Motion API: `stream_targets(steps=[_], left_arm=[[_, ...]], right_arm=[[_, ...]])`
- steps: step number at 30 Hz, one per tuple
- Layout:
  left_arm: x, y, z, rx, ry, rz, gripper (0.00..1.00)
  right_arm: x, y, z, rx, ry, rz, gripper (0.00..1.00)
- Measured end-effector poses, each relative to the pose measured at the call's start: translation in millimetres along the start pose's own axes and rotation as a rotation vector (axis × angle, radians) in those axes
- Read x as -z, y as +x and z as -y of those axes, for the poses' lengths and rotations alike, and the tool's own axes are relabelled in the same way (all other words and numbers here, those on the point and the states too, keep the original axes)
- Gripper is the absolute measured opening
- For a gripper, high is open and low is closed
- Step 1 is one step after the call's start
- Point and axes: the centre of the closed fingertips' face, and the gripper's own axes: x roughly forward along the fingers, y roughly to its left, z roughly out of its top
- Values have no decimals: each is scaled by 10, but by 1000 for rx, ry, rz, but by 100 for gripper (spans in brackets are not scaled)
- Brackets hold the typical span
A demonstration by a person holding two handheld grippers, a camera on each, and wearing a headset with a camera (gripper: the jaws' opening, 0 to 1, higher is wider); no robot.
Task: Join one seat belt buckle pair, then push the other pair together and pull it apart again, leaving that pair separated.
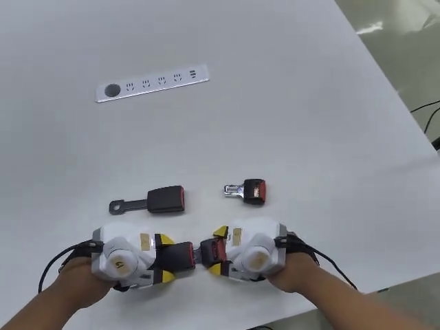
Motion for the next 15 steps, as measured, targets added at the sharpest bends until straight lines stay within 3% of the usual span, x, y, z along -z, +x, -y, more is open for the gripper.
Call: stream_targets(steps=[15], left_arm=[[-36, 11, 4, -19, -25, 3, 33]], right_arm=[[-36, 55, -14, 24, 37, -3, 33]])
